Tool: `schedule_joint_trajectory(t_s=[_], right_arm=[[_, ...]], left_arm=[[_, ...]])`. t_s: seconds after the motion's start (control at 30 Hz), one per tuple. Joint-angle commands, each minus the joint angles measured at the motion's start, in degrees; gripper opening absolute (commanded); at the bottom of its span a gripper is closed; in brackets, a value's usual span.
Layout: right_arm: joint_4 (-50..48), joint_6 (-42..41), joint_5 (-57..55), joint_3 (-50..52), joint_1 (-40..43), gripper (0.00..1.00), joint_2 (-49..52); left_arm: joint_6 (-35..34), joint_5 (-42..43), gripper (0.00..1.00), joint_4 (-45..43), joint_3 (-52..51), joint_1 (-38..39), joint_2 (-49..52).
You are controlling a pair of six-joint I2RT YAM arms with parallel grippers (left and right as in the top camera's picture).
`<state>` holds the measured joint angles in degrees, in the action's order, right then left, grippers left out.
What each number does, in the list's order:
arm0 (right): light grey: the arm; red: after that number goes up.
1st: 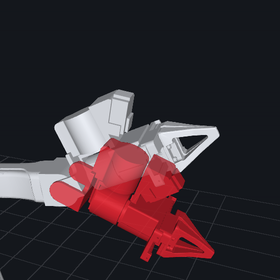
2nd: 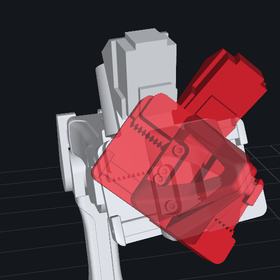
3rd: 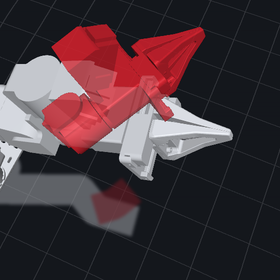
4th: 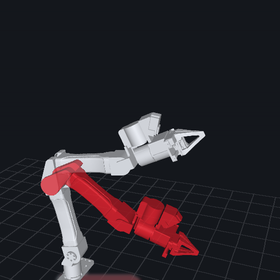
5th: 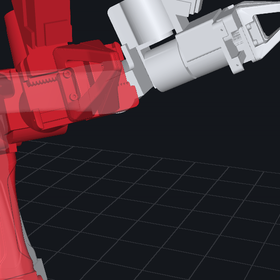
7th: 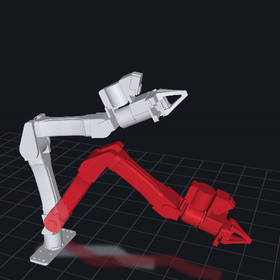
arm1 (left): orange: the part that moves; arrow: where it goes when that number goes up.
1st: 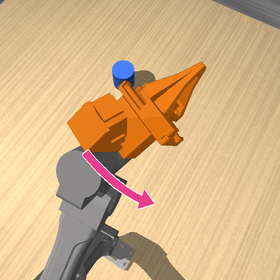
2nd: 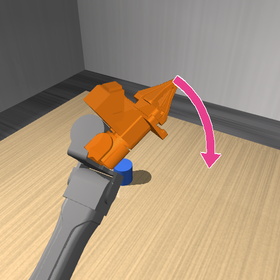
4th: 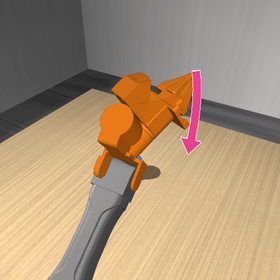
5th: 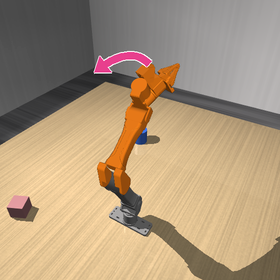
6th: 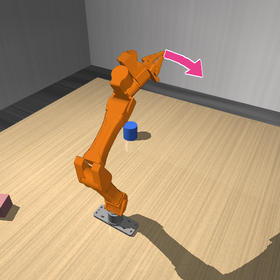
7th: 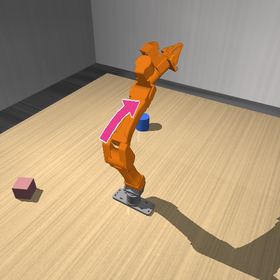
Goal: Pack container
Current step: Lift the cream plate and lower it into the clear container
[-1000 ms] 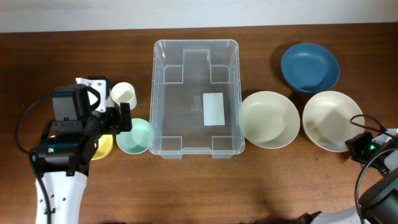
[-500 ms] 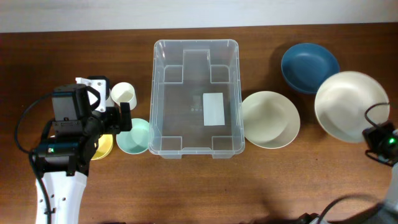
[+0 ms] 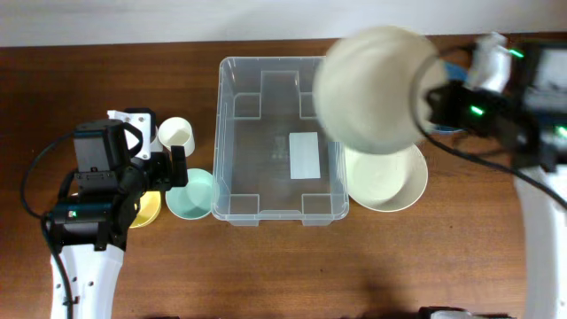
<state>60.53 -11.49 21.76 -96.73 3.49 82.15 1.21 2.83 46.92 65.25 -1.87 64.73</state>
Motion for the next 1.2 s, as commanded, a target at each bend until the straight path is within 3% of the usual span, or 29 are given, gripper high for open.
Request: schedule_joint_trajectory(t_s=[0.0,0.2,0.4,0.73,0.83,1.17], right_arm=[[2.12,1.49,-3.02,-8.61,-9.18,0.04,9.22],[3.58,3.78,-7.89,-19.58,-17.77,0.04,27.10],[-0.48,2.45,-8.55,-20.83,-19.08,0.04,39.98],[-7.91,1.57,-13.62,-20.83,-19.28,0.05,43.34],[-8.09,1.60,-13.62,-20.83,-19.28,0.15,43.34],[-8.35,1.62,-13.70,-20.83,-20.70,0.24,43.50]], left_arm=[[-0.35,0.44,1.00,-0.15,1.18,-0.28,-0.02],[-0.35,0.44,1.00,-0.17,1.18,-0.28,-0.02],[-0.35,0.44,1.00,-0.15,1.18,-0.28,-0.02],[-0.35,0.44,1.00,-0.17,1.18,-0.28,0.04],[-0.35,0.44,1.00,-0.15,1.18,-0.28,0.09],[-0.35,0.44,1.00,-0.15,1.18,-0.28,0.09]])
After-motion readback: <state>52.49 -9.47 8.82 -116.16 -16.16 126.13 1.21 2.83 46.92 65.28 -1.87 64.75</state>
